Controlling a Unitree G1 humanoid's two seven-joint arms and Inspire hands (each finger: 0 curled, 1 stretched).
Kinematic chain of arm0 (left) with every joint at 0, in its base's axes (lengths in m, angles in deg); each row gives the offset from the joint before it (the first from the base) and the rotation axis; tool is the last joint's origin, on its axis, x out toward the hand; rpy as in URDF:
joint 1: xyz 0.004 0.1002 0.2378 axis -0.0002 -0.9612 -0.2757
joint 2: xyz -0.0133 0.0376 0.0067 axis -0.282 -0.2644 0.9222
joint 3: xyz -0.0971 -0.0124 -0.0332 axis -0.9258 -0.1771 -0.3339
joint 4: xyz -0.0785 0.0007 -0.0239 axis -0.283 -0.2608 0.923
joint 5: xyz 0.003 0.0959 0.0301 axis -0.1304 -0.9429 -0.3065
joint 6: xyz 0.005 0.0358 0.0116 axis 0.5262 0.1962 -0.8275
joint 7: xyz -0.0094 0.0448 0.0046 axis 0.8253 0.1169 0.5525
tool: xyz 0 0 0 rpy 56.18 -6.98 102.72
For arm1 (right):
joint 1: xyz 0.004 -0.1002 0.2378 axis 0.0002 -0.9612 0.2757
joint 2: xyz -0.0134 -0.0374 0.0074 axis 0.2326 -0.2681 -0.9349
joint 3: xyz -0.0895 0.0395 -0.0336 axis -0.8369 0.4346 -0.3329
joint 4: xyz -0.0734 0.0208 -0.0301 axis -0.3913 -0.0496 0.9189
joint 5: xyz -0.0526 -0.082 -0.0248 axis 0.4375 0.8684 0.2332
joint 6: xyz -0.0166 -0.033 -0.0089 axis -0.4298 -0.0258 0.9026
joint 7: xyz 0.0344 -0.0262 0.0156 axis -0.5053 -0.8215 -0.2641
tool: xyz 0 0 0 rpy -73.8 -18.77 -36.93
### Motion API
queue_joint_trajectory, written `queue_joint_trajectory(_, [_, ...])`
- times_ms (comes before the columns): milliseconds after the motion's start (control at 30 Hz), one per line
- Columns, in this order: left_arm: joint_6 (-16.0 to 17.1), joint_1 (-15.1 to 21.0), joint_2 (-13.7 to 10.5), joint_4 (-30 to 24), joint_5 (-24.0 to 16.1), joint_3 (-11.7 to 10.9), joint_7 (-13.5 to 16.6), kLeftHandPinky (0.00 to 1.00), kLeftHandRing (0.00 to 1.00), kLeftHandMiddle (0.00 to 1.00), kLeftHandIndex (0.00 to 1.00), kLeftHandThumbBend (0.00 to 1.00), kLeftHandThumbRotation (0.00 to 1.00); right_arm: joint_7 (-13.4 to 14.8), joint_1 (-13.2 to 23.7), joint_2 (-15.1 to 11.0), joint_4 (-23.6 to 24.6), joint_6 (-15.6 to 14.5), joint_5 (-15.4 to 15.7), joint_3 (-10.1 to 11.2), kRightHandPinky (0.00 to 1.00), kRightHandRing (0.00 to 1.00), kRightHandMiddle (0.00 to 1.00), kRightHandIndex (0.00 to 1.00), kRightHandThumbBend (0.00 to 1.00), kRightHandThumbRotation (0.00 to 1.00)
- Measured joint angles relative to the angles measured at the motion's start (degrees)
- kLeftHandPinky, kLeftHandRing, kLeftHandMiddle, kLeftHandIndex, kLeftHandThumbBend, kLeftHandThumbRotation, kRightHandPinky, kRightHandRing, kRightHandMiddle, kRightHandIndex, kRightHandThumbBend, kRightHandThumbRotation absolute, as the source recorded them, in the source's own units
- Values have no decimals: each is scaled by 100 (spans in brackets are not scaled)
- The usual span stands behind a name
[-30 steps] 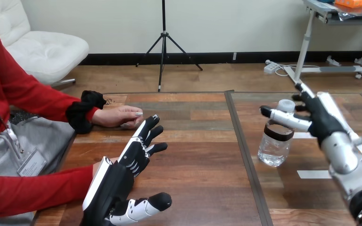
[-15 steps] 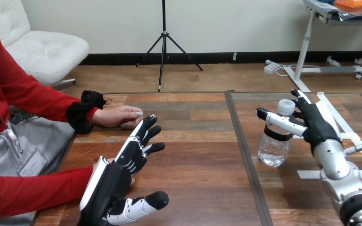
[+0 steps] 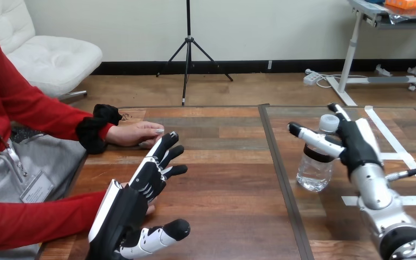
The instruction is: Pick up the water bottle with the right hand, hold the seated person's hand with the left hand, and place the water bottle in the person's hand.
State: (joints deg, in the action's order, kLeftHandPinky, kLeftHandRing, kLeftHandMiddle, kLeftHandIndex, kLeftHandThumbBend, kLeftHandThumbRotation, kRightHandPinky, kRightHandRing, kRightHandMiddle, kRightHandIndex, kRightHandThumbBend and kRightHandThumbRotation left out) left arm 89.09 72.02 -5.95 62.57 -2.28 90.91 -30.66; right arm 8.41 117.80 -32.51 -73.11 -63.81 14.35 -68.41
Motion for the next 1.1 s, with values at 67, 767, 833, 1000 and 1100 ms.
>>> queue_joint_trajectory(67, [0,-2,-13,-4,0,0,-4,81,92,96,94,100,64,-1,-17,38,0,10,-31,26,93,94,94,98,100,50])
queue_joint_trajectory(767, [3,-78,-176,-134,223,-23,-154,80,91,95,93,100,63,-22,-132,278,0,56,-60,172,95,96,95,100,100,46])
queue_joint_trajectory(833, [3,-92,-193,-157,223,-30,-152,79,90,95,93,100,63,-18,-134,278,0,56,-56,177,95,96,95,99,100,46])
queue_joint_trajectory(1000, [3,-132,-230,-211,273,-35,-177,79,91,95,93,100,62,14,-143,291,0,56,-54,189,95,97,95,99,100,45])
queue_joint_trajectory(1100, [-3,-144,-244,-220,423,-25,-267,79,91,96,93,100,60,23,-155,311,0,58,-58,206,96,97,95,99,100,44])
